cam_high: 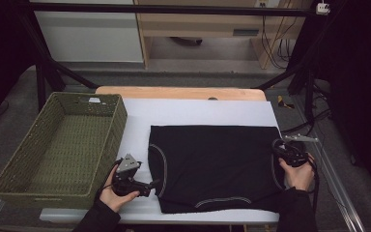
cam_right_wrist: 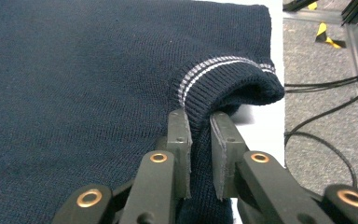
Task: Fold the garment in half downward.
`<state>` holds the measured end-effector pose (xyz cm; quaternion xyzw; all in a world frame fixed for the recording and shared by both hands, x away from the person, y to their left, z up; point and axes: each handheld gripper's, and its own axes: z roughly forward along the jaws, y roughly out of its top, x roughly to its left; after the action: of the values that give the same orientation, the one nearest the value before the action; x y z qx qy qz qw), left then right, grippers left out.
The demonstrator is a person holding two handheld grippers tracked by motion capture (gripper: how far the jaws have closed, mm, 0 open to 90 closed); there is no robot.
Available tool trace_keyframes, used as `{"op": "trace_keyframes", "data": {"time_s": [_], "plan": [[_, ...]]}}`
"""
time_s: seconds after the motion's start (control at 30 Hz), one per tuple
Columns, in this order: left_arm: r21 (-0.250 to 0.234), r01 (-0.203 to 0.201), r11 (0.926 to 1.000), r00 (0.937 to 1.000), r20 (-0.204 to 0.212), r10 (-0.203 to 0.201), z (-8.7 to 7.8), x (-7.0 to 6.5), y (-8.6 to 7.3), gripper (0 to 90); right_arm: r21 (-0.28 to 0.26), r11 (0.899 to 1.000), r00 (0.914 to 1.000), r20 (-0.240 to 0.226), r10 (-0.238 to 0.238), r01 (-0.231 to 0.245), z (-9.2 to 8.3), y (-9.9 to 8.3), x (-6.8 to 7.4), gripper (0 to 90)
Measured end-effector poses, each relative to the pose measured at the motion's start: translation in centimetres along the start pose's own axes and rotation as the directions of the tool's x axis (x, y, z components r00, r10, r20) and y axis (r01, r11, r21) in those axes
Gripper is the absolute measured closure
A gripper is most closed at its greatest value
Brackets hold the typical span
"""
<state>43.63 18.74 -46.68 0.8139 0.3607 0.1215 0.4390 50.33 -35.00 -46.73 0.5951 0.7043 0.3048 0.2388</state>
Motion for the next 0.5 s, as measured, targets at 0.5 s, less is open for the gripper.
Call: {"op": "trace_keyframes", "data": {"time_s": [0.5], "plan": [[0.003, -0.002, 1.0000, 0.9999, 0.011, 0.002, 0.0, -0.1, 0.0, 0.9, -0.071, 0.997, 0.9991, 0.041, -0.015, 0.018, -1.2, 0.3, 0.7, 47.6]]}}
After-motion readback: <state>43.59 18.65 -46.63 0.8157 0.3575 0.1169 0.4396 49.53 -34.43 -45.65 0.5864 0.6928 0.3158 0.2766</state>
